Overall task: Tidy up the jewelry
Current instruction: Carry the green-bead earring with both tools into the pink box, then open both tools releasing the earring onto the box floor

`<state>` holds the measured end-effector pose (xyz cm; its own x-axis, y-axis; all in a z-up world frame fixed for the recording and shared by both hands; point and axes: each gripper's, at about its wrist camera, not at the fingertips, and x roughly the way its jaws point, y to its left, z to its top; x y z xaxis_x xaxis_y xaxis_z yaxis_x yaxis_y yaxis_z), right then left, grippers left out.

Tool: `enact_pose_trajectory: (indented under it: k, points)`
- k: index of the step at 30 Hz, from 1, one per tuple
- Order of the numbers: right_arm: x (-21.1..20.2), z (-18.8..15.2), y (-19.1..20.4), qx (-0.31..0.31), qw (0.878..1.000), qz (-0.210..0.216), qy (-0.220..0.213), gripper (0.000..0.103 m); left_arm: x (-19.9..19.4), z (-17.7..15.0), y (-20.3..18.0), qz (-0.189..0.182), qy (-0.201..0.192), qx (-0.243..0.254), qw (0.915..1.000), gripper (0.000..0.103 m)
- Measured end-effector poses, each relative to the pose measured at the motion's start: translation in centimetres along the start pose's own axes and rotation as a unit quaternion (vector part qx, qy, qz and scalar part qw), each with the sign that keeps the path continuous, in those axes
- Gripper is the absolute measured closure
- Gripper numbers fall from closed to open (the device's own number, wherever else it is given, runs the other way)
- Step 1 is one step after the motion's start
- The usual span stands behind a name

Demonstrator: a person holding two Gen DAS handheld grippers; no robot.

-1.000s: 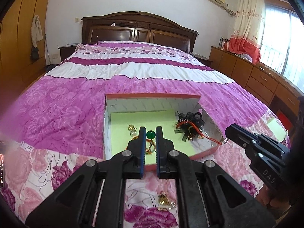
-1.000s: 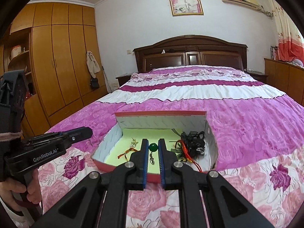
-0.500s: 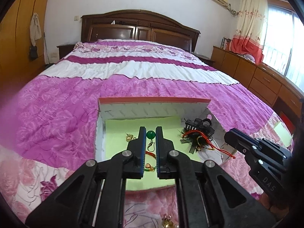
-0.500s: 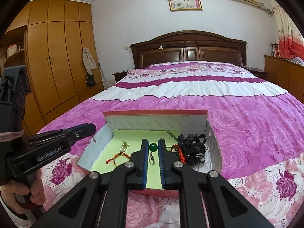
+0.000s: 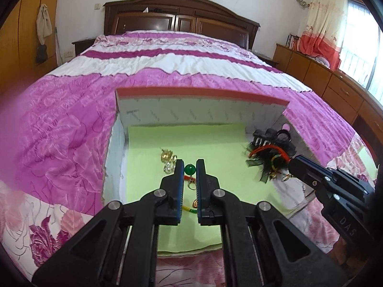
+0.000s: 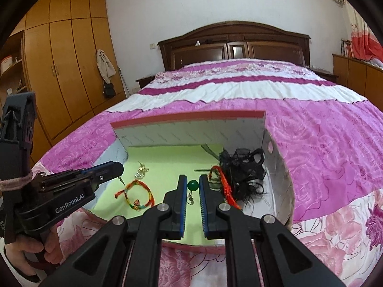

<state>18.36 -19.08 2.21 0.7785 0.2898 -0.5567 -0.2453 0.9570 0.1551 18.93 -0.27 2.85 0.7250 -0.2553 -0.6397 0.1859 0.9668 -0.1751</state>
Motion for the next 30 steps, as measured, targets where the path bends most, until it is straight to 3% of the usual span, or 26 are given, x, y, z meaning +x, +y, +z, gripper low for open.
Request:
enact_pose_trajectory:
  k: [19, 24, 30]
  points:
    - [2.7, -1.0, -1.0, 0.014, 0.999, -0.012, 0.043, 0.091, 2.4, -1.0, 0.2, 0.002, 0.042, -0.005, 0.9991, 0.101]
    - [2.9, -1.1, -0.9, 0.013, 0.999, -0.015, 0.045, 0.080, 2.7, -1.1, 0.3, 0.005, 0.048, -0.004, 0.9988, 0.096]
    - [2.8, -1.2, -0.8, 0.010, 0.999, -0.014, 0.042, 0.078, 2.7, -1.2, 0.1, 0.005, 0.047, 0.001, 0.9989, 0.090]
